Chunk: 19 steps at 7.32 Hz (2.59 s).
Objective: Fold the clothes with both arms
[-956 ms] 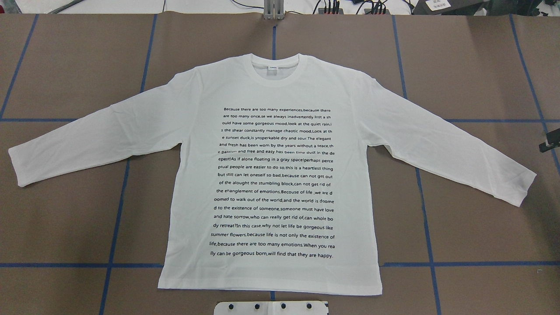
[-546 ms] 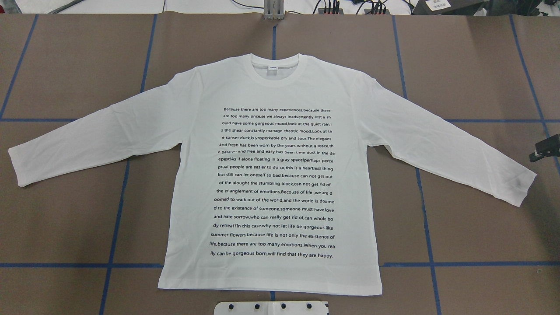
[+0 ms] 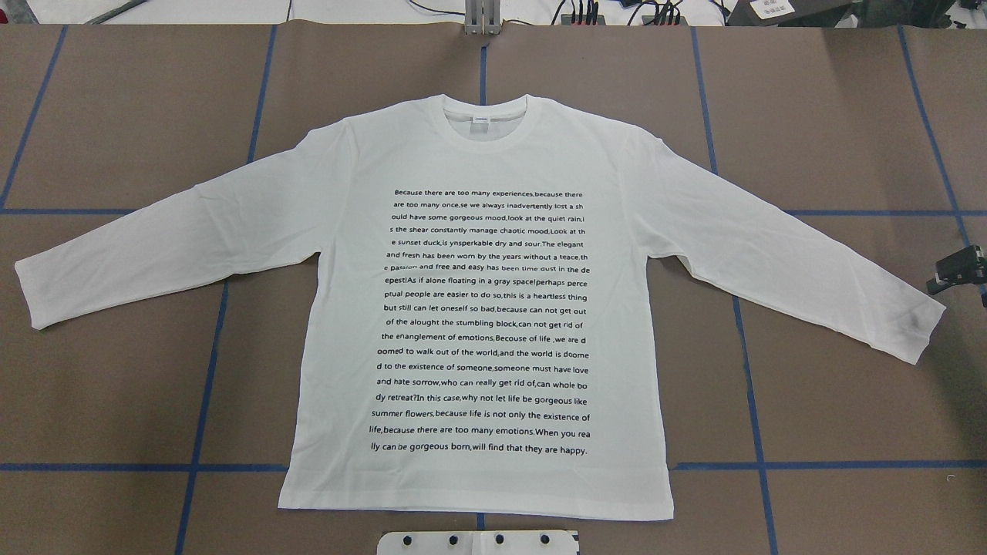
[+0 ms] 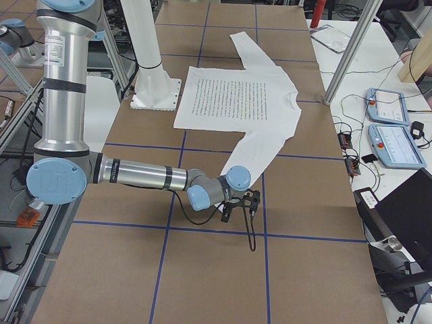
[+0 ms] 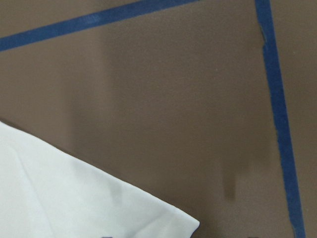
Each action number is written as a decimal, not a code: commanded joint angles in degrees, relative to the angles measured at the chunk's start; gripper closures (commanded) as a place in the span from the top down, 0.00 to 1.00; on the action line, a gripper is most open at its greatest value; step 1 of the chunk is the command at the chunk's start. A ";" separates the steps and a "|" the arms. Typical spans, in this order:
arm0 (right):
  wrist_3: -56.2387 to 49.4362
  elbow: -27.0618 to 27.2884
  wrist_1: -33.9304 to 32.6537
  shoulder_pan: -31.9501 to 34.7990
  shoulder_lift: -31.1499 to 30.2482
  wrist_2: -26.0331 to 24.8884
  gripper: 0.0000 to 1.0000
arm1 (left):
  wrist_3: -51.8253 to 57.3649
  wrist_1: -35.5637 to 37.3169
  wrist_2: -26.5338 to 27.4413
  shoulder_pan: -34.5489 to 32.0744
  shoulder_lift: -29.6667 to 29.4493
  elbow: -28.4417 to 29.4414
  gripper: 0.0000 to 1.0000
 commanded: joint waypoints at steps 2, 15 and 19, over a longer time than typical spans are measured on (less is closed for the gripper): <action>0.85 -1.71 -0.02 -1.15 1.04 -0.04 0.91 | -0.06 0.03 -0.06 0.00 0.00 0.00 1.00; 0.94 -3.92 0.07 -2.48 1.57 0.13 0.00 | 0.12 0.03 0.03 0.00 0.09 0.09 1.00; 6.46 4.69 -0.46 -2.30 0.69 1.80 0.00 | 0.03 0.03 0.03 0.00 0.09 0.09 1.00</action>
